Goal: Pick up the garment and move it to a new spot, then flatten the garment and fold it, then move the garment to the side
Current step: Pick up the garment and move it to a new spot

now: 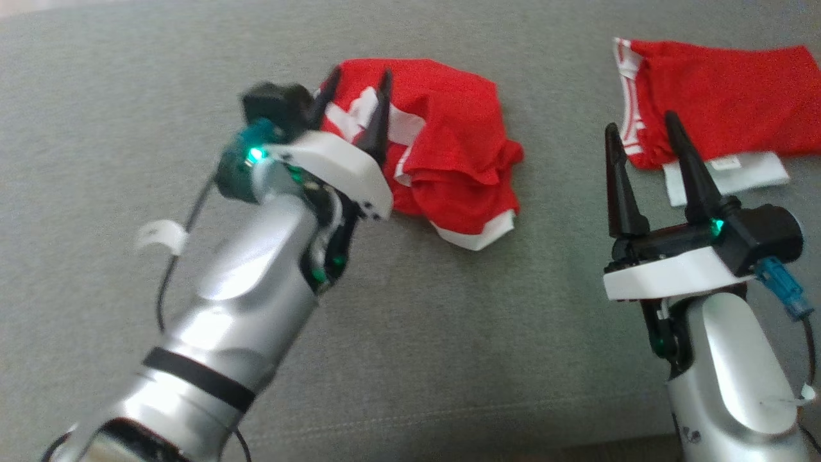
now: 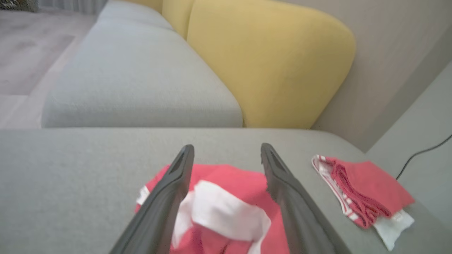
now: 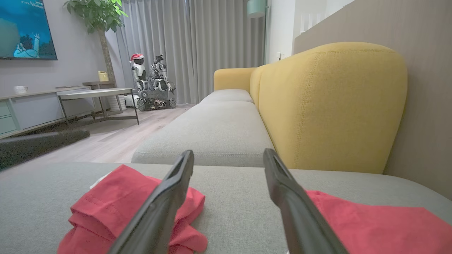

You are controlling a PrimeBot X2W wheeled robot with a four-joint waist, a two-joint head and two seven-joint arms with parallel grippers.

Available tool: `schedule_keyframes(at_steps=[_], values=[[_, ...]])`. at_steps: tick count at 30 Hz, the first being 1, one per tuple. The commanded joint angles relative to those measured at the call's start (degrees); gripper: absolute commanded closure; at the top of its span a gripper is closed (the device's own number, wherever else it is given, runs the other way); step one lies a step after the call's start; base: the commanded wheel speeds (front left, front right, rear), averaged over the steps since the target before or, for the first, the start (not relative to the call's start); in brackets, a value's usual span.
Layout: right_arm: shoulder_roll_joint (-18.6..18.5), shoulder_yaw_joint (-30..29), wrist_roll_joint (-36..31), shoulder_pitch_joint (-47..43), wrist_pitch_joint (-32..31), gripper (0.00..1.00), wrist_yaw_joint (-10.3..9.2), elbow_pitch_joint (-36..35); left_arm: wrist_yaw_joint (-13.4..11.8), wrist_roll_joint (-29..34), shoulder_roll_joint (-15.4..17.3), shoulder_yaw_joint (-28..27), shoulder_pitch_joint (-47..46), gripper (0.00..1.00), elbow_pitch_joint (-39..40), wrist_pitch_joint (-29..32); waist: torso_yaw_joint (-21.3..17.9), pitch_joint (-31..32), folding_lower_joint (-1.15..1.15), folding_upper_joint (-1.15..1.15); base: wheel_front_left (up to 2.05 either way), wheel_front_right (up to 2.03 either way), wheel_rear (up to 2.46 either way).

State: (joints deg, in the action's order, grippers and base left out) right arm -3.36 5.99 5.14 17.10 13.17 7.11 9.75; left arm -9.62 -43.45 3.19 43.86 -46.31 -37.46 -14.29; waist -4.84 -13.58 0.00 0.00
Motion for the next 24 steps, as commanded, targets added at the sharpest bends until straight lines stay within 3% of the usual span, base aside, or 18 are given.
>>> schedule_keyframes(at_steps=[1,8,13,18,24], values=[[0.5,0.6,-0.5,0.7,0.1,0.00,0.37,-1.7,-0.3,0.9,2.1,-3.2,-2.2,0.00,3.3,-0.7,2.0,1.2,0.00,0.00,0.00,0.00,0.00],[0.5,-0.7,-1.3,-1.0,-0.7,0.00,0.37,-2.5,-1.5,5.4,7.9,-12.5,4.8,0.00,14.1,-0.7,6.4,2.9,0.00,0.00,0.00,0.00,0.00],[0.5,-1.0,-1.7,-2.9,-1.1,0.00,0.37,-2.6,-0.7,9.7,10.7,-18.3,13.1,0.00,19.7,-0.7,8.4,4.4,0.00,0.00,0.00,0.00,0.00],[0.5,-1.4,-1.4,-5.2,-1.4,0.00,0.37,-2.8,0.9,13.3,9.6,-24.6,23.6,0.00,24.3,-0.7,9.4,5.8,0.00,0.00,0.00,0.00,0.00],[0.5,-0.5,-1.4,-6.2,-2.1,0.00,0.37,-2.9,3.2,17.1,5.2,-30.9,31.0,0.00,26.8,-0.7,9.7,6.4,0.00,0.00,0.00,0.00,0.00]])
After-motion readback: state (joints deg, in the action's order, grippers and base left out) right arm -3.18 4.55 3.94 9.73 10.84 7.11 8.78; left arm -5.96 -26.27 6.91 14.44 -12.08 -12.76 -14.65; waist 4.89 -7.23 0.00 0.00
